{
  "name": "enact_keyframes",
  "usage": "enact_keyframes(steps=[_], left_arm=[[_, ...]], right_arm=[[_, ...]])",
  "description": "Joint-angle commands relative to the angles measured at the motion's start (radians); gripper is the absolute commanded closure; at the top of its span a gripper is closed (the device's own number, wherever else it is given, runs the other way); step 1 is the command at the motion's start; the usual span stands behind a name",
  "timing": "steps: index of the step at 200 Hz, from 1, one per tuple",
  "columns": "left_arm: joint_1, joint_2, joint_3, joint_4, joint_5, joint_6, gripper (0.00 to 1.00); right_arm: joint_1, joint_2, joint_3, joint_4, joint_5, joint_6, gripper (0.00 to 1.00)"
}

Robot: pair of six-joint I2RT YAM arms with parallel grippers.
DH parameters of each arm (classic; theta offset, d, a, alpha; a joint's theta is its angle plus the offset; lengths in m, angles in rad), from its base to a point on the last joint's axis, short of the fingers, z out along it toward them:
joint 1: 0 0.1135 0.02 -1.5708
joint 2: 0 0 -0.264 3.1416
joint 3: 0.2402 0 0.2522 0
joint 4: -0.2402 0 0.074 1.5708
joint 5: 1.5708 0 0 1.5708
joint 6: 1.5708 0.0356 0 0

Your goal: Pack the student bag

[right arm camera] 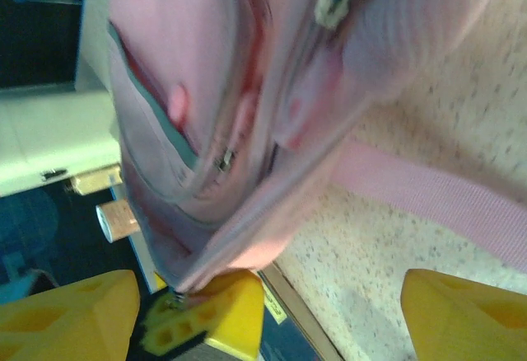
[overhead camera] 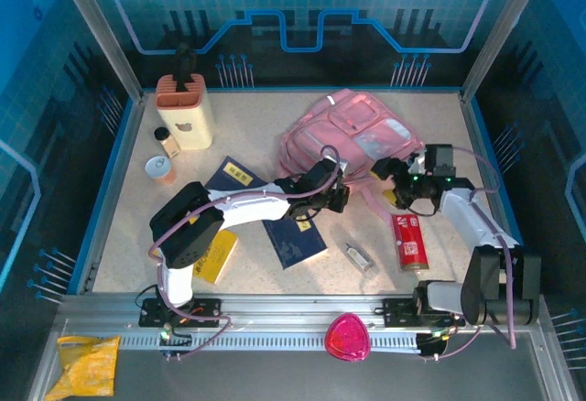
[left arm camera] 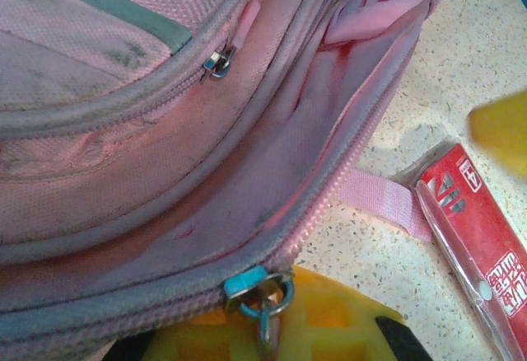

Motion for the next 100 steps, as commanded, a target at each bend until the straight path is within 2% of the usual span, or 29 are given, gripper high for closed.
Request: enact_keyframes(steps=[1, 41, 100], left_arm=[[-0.004, -0.038, 0.041, 0.063, 0.038, -0.010, 1.00], [-0.004, -0.045, 0.036, 0.074, 0.051, -0.013, 1.00], [-0.005, -0.055, 0.041, 0.085, 0.066, -0.017, 1.00]], right_arm=[[0.041, -0.018, -0.050, 0.111, -0.022, 0.098, 0.16], [0.110, 0.026, -0.058, 0.209, 0.006, 0.185, 0.17], [0.171, 0.076, -0.074, 0.331, 0.121, 0.306, 0.29]])
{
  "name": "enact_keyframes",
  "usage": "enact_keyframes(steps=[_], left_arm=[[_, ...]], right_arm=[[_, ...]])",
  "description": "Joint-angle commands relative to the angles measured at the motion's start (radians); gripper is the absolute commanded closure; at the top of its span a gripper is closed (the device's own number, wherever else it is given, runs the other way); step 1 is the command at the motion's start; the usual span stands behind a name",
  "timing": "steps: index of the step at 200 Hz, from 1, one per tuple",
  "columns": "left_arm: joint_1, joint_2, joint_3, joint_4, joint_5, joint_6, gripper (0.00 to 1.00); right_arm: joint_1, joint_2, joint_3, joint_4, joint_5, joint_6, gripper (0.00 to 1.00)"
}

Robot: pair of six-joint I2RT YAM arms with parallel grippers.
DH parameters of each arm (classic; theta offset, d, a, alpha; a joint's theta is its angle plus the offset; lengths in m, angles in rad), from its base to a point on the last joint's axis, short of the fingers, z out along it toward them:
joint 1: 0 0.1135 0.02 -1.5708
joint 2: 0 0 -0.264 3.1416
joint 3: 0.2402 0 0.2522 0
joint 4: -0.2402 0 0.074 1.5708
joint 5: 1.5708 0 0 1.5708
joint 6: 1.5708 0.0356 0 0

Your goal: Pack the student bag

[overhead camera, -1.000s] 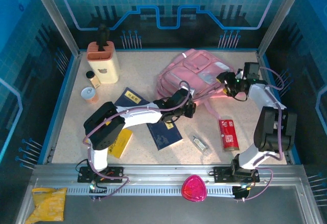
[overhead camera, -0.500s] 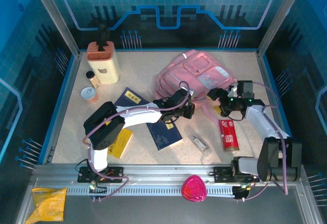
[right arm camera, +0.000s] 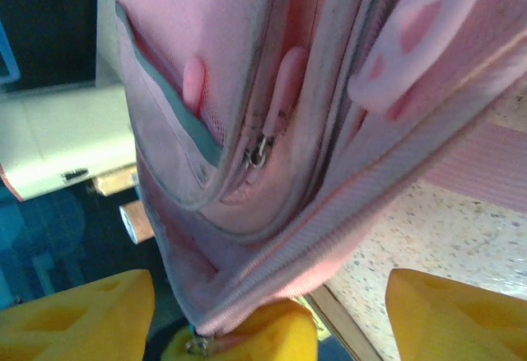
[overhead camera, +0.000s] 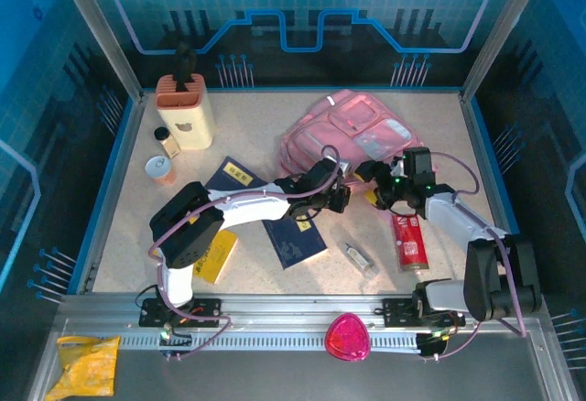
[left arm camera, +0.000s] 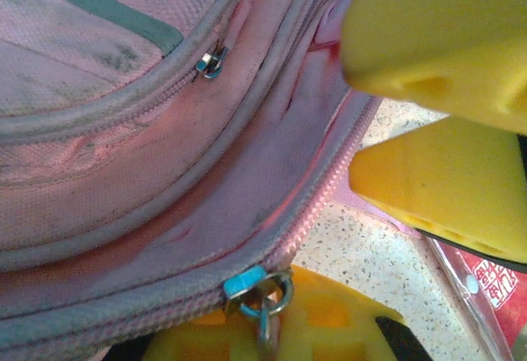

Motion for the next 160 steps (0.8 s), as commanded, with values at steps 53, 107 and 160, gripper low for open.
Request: enact_keyframes(steps=[53, 107, 160], left_arm=[[-0.004, -0.063, 0.052, 0.064, 0.052, -0.009, 1.00], [0.013, -0.102, 0.078, -0.068, 0.079, 0.028, 1.00], [0.071, -0.185, -0.001, -0.201, 0.056, 0.121, 1.00]], right_arm=[[0.038, 0.131, 0.004, 0.163, 0.063, 0.096, 0.55], [-0.002, 0.145, 0.092, 0.044, 0.075, -0.059, 0.95], [-0.084, 0.154, 0.240, -0.185, 0.060, -0.316, 1.00]])
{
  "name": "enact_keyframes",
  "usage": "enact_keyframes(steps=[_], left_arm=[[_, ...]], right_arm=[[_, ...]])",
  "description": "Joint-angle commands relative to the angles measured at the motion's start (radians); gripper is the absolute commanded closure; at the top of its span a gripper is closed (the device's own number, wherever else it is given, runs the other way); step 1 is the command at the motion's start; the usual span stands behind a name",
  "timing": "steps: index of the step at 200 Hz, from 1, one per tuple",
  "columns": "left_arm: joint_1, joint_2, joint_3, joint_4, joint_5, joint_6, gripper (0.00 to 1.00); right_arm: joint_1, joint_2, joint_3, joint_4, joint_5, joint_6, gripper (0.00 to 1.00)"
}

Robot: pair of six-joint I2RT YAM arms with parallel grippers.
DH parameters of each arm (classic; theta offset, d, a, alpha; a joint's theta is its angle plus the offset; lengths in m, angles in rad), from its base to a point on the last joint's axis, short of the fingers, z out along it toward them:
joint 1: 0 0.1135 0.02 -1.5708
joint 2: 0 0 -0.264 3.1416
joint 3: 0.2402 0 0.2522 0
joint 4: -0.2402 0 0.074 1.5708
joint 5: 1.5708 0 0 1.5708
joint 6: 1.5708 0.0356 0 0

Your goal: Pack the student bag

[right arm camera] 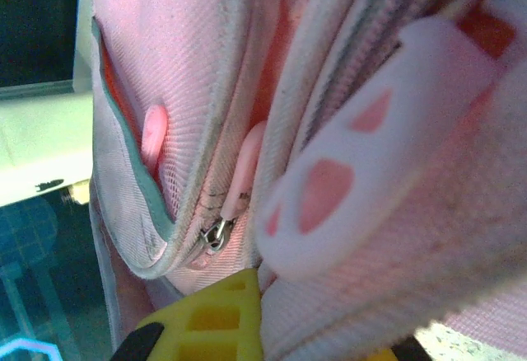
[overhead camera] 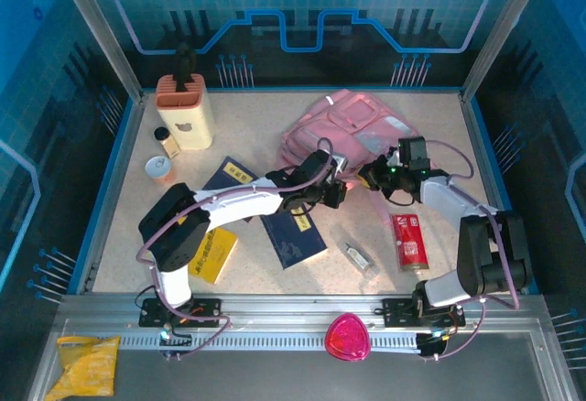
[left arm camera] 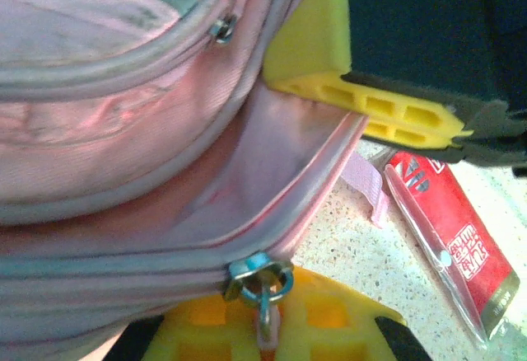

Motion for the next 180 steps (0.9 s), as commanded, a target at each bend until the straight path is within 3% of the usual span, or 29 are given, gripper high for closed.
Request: enact_keyframes(steps=[1, 57, 102, 143, 180], left_arm=[[0.031, -0.106, -0.025, -0.084, 0.001, 0.073, 1.00], [0.089, -0.142, -0.106, -0.149, -0.011, 0.130, 1.00], [0.080, -0.102, -0.060, -0.073, 0.120, -0.014, 1.00], [0.034, -0.046, 0.004, -0.034, 0.123, -0.046, 1.00], [0.022, -0.024, 0.035, -0.043, 0.129, -0.078, 1.00]], right_arm=[[-0.068, 0.013, 0.085, -0.096, 0.046, -0.180, 1.00], [-0.123, 0.039, 0.226, -0.230, 0.080, -0.305, 1.00], [-0.132, 0.147, 0.314, -0.234, 0.071, -0.306, 1.00], [-0.133, 0.141, 0.348, -0.317, 0.088, -0.359, 0.72], [-0.147, 0.048, 0.274, -0.397, 0.058, -0.373, 0.40]])
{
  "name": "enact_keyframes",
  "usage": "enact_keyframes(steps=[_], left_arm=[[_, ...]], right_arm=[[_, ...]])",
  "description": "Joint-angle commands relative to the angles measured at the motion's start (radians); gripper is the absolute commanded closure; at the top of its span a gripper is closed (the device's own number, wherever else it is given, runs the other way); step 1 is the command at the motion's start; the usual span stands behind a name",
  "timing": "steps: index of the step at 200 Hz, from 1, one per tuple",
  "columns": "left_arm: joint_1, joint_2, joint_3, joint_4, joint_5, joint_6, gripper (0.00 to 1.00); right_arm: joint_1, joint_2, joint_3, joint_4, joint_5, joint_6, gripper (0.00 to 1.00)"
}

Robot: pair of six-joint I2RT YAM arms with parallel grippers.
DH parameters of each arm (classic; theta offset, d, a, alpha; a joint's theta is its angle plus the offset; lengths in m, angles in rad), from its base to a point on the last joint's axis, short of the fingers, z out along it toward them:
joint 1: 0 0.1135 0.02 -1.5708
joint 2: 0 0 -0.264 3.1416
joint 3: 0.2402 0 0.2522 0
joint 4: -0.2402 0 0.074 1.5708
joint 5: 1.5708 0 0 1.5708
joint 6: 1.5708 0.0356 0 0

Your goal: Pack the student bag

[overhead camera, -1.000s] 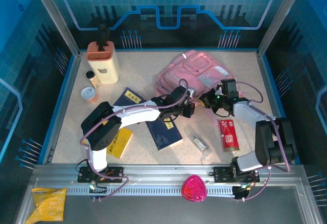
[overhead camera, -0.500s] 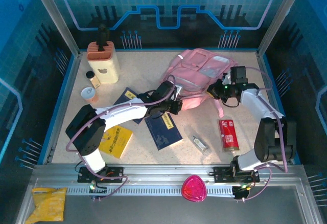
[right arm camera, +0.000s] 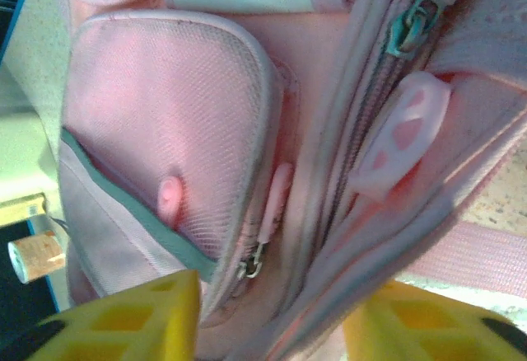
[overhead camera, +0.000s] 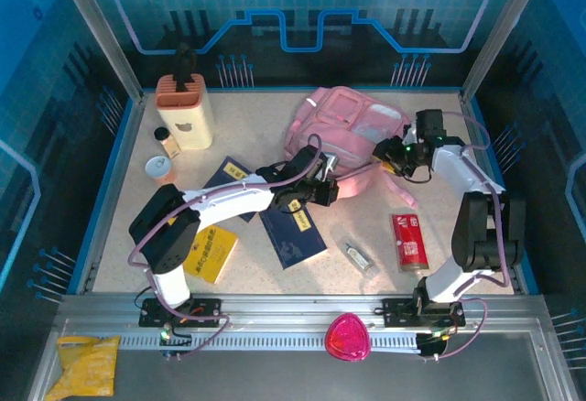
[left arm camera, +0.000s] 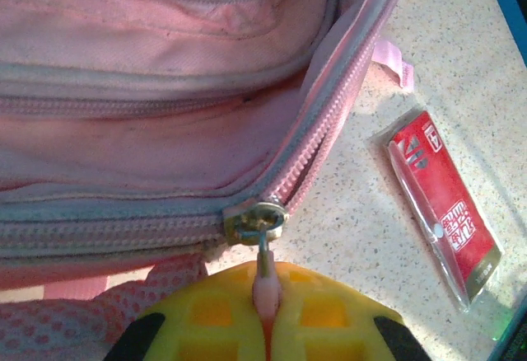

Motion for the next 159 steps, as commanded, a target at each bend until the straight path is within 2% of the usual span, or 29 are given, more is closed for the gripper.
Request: enact_keyframes(steps=[1, 34, 73, 110, 130, 159], left_arm=[[-0.013, 0.006, 0.052, 0.018, 0.046, -0.045, 1.00], [-0.028, 0.005, 0.043, 0.053, 0.060, -0.083, 1.00], [-0.049, 0.009, 0.054, 0.077, 0.063, -0.102, 1.00], [-0.069, 0.006, 0.074, 0.075, 0.051, -0.100, 1.00], [-0.075, 0.006, 0.073, 0.080, 0.055, -0.106, 1.00], [-0.082, 0.011, 0.085, 0.074, 0.064, -0.104, 1.00]], right_arm=[[-0.019, -0.100, -0.037, -0.060, -0.013, -0.024, 0.39], [-0.020, -0.221, -0.179, -0.038, -0.085, 0.041, 0.21], [0.043, -0.288, -0.332, 0.113, -0.192, 0.229, 0.17], [0.111, -0.301, -0.441, 0.315, -0.143, 0.450, 0.20], [0.124, -0.275, -0.434, 0.358, -0.114, 0.486, 0.24], [0.139, -0.237, -0.387, 0.347, -0.081, 0.450, 0.37]])
